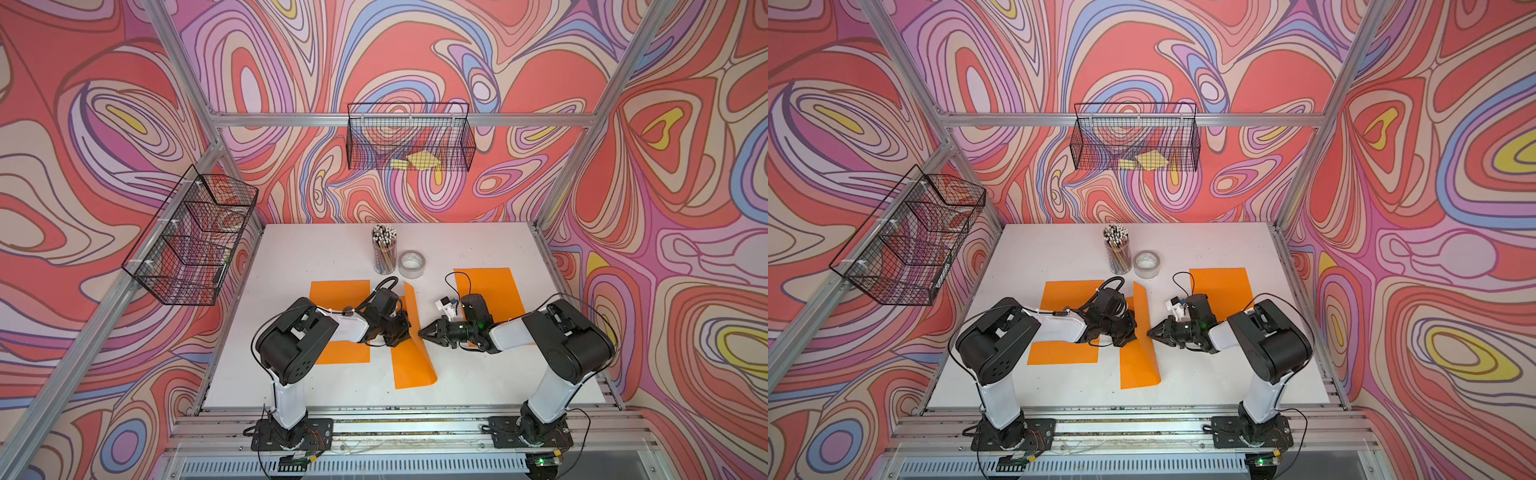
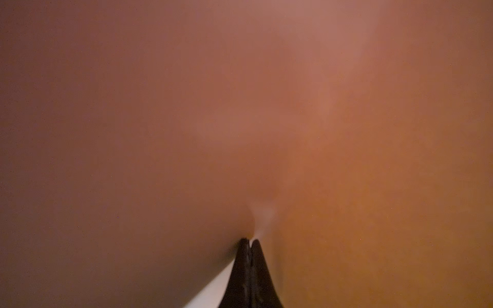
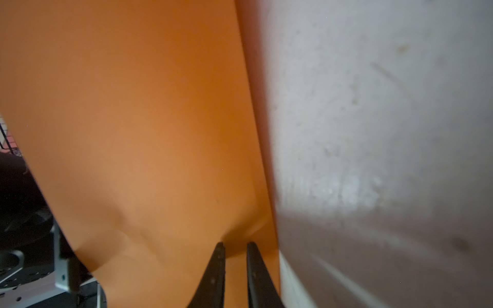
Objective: Fold the rectangular paper in half along the long edge
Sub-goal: Fold the paper at the center of the board.
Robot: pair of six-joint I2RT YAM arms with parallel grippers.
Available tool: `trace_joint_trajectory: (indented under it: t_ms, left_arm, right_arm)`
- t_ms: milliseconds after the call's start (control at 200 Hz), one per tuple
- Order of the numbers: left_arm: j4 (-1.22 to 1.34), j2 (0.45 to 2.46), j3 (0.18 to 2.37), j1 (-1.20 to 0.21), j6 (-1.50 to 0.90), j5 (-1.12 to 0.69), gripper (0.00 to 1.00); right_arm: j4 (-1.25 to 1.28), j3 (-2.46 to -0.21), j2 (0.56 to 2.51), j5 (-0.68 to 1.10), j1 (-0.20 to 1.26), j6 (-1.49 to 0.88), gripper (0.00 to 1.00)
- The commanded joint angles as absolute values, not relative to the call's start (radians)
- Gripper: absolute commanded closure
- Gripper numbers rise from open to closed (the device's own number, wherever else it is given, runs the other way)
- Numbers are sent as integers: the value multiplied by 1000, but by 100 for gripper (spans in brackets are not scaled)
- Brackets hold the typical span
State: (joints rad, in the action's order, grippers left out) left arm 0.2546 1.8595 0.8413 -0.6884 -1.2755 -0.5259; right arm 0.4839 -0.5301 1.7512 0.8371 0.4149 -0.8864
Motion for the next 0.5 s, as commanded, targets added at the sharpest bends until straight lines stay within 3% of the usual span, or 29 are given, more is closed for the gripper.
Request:
trace_joint_trajectory:
  t_ms: [0, 285, 496]
  left_arm:
    - [210, 1854, 835, -690, -1277, -502, 97]
    - [214, 1813, 808, -687, -1279, -491, 97]
    - [229, 1740, 787, -681, -1263, -472, 90]
  right_arm:
    - [323, -557, 1714, 785, 428, -789, 82]
    - [320, -555, 1733, 761, 428, -798, 82]
    - [307, -570, 1750, 757, 428, -791, 82]
